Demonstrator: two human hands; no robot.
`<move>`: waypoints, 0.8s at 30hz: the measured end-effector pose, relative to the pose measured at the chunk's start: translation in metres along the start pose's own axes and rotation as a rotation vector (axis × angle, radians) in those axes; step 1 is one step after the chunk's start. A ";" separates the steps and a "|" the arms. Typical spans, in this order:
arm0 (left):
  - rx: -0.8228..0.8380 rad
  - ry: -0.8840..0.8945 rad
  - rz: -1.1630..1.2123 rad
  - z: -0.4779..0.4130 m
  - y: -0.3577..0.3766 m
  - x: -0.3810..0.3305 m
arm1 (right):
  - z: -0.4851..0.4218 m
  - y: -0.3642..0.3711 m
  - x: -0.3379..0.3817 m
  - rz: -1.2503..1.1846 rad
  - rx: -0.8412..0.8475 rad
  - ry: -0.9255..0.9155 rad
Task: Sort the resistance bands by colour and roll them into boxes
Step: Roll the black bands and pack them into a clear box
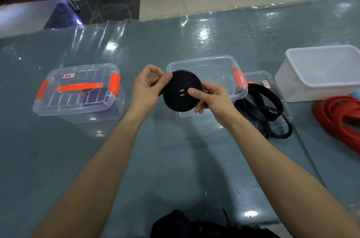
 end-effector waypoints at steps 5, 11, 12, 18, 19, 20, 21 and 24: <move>-0.096 0.001 0.092 -0.004 0.037 0.011 | -0.010 -0.025 0.000 -0.111 -0.119 0.030; -0.210 -0.054 0.114 -0.020 0.079 0.013 | -0.034 -0.051 0.003 -0.207 -0.216 0.097; -0.245 -0.065 0.106 -0.024 0.086 0.013 | -0.040 -0.054 0.005 -0.219 -0.229 0.111; -0.188 -0.157 0.053 -0.052 0.103 0.026 | -0.069 -0.067 0.009 -0.246 -0.230 0.234; -0.180 -0.188 0.033 -0.058 0.101 0.031 | -0.075 -0.070 0.010 -0.171 -0.212 0.273; -0.163 -0.215 0.008 -0.064 0.099 0.037 | -0.081 -0.075 0.010 -0.019 -0.196 0.297; -0.138 -0.241 -0.024 -0.070 0.097 0.043 | -0.089 -0.081 0.011 0.204 -0.182 0.292; -0.021 -0.285 -0.189 -0.089 0.099 0.060 | -0.111 -0.097 0.011 0.851 -0.111 0.180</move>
Point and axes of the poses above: each hand's wrist, its own z-axis away from the middle knuckle, its own y-axis out of the palm, x = y × z, the point moved 1 cm from there along -z, towards the middle knuckle, and after that the axes turned 11 degrees about -z, right-handed, at the moved point
